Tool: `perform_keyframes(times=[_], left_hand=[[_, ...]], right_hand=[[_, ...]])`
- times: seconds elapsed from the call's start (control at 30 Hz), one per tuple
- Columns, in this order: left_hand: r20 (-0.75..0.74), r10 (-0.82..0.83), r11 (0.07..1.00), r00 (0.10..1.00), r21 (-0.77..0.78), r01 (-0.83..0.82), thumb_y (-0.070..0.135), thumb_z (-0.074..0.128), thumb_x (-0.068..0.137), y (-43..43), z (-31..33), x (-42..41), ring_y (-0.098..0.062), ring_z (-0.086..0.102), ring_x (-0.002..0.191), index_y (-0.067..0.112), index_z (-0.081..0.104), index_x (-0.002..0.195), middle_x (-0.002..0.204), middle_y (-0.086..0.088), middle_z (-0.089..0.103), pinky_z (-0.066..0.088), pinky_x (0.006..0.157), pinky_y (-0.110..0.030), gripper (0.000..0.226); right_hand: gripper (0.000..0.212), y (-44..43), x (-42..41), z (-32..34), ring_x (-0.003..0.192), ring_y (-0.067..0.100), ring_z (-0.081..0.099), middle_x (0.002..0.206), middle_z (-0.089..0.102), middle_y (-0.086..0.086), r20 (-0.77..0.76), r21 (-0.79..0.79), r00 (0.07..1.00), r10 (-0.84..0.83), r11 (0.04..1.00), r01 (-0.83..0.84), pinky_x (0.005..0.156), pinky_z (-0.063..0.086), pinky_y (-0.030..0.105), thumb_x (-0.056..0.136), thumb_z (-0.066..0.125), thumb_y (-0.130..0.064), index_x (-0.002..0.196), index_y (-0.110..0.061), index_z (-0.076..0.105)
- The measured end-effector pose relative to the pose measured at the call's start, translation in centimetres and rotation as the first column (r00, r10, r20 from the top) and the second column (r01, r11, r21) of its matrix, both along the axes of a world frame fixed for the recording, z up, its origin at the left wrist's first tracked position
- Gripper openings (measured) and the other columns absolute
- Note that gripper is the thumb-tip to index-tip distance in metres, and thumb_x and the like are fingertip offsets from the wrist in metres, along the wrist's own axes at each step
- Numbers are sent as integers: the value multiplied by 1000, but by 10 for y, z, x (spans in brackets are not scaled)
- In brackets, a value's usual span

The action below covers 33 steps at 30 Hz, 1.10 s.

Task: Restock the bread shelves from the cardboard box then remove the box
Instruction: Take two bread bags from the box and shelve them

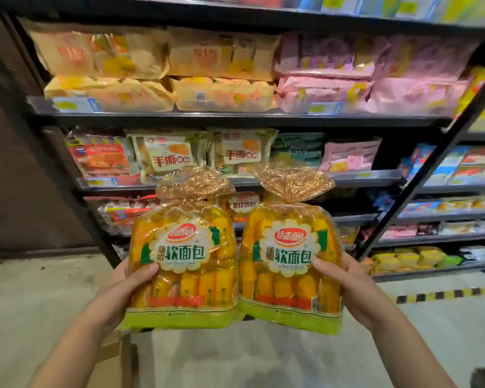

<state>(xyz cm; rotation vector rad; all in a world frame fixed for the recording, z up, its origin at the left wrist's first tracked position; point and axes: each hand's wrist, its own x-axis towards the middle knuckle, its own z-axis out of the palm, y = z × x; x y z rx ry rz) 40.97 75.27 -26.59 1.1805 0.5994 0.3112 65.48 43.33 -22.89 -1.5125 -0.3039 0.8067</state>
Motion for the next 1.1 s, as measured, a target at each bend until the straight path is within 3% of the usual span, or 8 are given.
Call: perform_keyframes(times=[0.07, 0.2, 0.37, 0.6, 0.7, 0.83, 0.97, 1.1], left_hand=[[2, 13, 1000, 1000, 13, -13, 17, 83, 77, -11, 17, 9, -38, 75, 101, 15, 57, 135, 125, -20, 71, 65, 73, -42, 64], [34, 29, 996, 999, 86, -32, 45, 100, 51, -11, 75, 15, -41, 70, 112, 17, 55, 139, 129, -16, 70, 63, 84, -49, 103], [151, 80, 971, 985, 210, -111, 19, 64, 91, 32, 153, 17, -43, 70, 112, 18, 53, 140, 128, -16, 71, 56, 95, -58, 51], [342, 39, 940, 939, 306, -150, 18, 64, 96, 124, 268, 4, -44, 71, 109, 20, 57, 137, 126, -19, 71, 63, 80, -51, 42], [421, 36, 905, 906, 370, -208, 21, 59, 92, 167, 315, -2, -40, 74, 105, 22, 59, 135, 122, -16, 74, 65, 75, -48, 43], [484, 15, 867, 875, 429, -252, 28, 63, 89, 215, 369, -7, -36, 76, 100, 27, 64, 129, 119, -12, 76, 65, 73, -47, 40], [512, -16, 839, 859, 474, -267, 34, 63, 91, 248, 412, -5, -34, 77, 98, 29, 64, 131, 117, -11, 77, 64, 77, -48, 40], [549, -55, 791, 834, 534, -299, 36, 63, 91, 269, 446, 3, -33, 76, 100, 31, 64, 131, 116, -8, 77, 63, 79, -48, 40]], right_hand=[[49, -3, 16, 14, 108, 30, 74, 120, 76, 6, 21, 14, 1000, 18, 1000, -19, 91, 58, 50, 86, 73, -22, 133, -22, 60], [48, 15, 38, 56, 104, 32, 75, 117, 77, 8, 57, 83, 996, 72, 994, -77, 85, 61, 49, 87, 72, -21, 133, -22, 59], [47, 67, 45, 128, 104, 39, 74, 116, 76, 14, 125, 212, 989, 84, 971, -109, 97, 54, 59, 84, 72, -20, 130, -23, 62], [46, 162, 25, 239, 97, 35, 76, 113, 77, 14, 294, 354, 955, 35, 924, -143, 70, 65, 45, 81, 67, -20, 126, -21, 64], [44, 201, 13, 281, 82, 32, 79, 103, 79, 16, 353, 447, 935, -39, 885, -132, 58, 64, 40, 76, 70, -19, 119, -16, 67], [78, 246, 5, 333, 90, 33, 78, 112, 77, 17, 420, 500, 904, -78, 851, -159, 64, 64, 46, 54, 96, -33, 126, -18, 67], [44, 275, 5, 384, 83, 25, 79, 106, 79, 12, 477, 607, 857, -195, 778, -161, 61, 64, 40, 81, 67, -20, 125, -17, 68], [46, 294, 13, 425, 95, 22, 78, 114, 78, 5, 594, 616, 757, -272, 759, -211, 68, 64, 35, 82, 67, -21, 127, -23, 67]])
